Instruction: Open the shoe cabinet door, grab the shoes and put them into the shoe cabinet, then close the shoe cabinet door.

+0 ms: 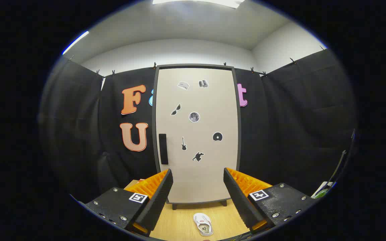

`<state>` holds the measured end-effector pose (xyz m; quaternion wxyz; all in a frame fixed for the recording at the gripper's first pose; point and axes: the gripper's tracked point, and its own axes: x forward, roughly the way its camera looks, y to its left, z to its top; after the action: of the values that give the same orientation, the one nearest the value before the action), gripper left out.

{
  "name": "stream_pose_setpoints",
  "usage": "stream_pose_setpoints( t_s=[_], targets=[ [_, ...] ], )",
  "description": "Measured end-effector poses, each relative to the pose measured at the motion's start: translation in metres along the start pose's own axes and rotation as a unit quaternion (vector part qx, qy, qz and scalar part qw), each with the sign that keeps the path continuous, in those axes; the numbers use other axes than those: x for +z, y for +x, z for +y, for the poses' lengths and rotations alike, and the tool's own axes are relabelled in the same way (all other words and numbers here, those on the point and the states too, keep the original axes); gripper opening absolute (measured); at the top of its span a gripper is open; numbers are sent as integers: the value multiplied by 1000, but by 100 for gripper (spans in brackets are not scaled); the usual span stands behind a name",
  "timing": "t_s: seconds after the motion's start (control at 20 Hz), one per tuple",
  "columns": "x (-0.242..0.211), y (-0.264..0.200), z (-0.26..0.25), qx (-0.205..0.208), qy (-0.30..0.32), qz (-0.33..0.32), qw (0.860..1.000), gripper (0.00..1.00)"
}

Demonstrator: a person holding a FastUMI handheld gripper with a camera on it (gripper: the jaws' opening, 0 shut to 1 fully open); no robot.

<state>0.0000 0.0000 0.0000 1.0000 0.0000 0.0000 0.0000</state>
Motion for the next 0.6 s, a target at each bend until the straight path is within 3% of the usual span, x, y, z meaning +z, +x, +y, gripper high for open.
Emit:
stream_pose_setpoints(
  t_s=[0.6],
  targets=[
    [1,3,-2,-2,1,3,1000,95]
  ],
)
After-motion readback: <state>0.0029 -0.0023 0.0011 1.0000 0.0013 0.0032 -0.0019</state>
